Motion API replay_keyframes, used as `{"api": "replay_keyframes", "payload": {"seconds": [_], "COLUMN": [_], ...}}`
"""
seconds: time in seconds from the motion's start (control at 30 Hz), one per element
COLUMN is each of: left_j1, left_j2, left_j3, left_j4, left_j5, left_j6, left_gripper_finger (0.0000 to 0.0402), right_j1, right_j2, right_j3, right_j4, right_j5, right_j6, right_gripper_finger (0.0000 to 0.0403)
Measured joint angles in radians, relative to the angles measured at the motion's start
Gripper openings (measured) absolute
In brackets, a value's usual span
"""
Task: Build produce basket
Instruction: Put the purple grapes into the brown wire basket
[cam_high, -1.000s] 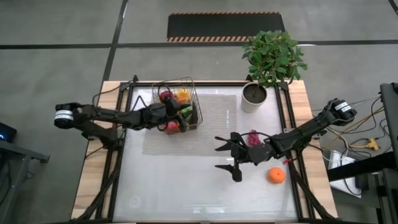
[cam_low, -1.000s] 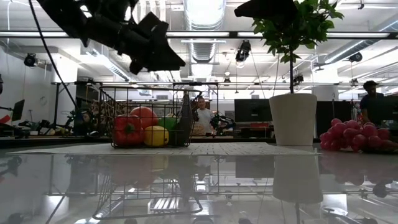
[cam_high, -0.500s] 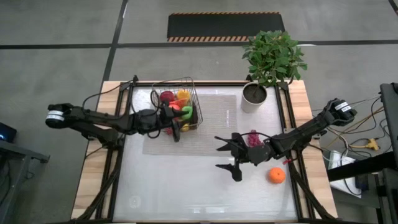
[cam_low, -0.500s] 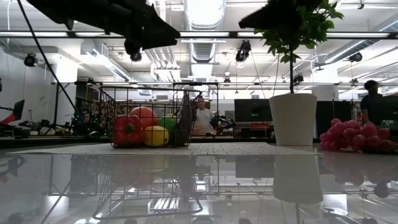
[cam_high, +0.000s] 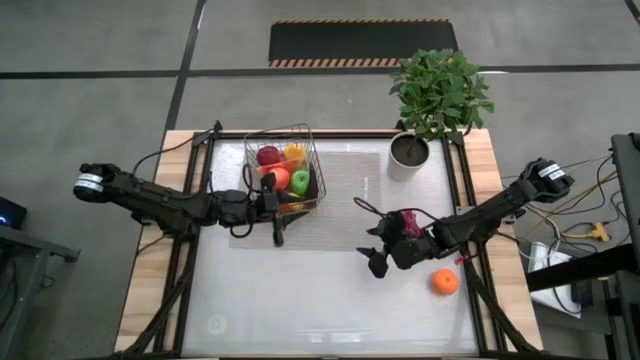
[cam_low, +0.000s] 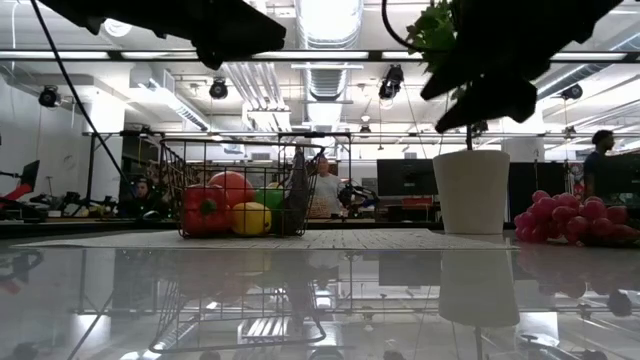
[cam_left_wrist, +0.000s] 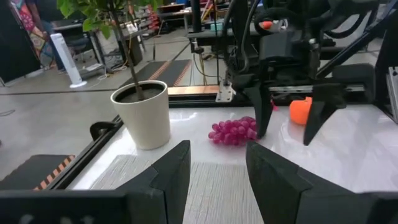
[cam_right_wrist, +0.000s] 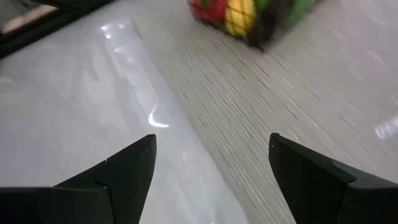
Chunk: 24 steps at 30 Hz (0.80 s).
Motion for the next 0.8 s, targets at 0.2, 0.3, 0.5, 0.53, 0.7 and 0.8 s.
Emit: {"api": "replay_keyframes", "payload": {"seconds": [0.2, 0.3, 0.5, 0.53, 0.7, 0.8], "left_j1": [0.0, 0.0, 0.0, 0.0, 0.0, 0.0], "left_j2": [0.0, 0.0, 0.0, 0.0, 0.0, 0.002], "left_j3": [0.0, 0.0, 0.0, 0.0, 0.0, 0.0], "left_j4": [-0.001, -0.001, -0.002, -0.002, -0.001, -0.001], "left_j5": [0.0, -0.001, -0.001, -0.001, -0.003, -0.003], "left_j6": [0.0, 0.0, 0.0, 0.0, 0.0, 0.001], "left_gripper_finger": [0.0139, 0.0139, 0.0139, 0.0139, 0.0139, 0.0139], "right_j1": [0.0, 0.0, 0.0, 0.001, -0.001, -0.013], "right_j2": [-0.002, -0.002, -0.002, -0.002, -0.001, 0.0], "right_j3": [0.012, 0.053, 0.125, 0.127, 0.102, 0.078], "right_j4": [-0.154, -0.322, -0.642, -0.682, -0.817, -0.826], "right_j5": [-0.017, -0.033, -0.1, -0.121, -0.167, -0.167], "right_j6": [0.185, 0.314, 0.575, 0.617, 0.735, 0.744], "right_gripper_finger": [0.0282, 0.0282, 0.0281, 0.0281, 0.0281, 0.0281]}}
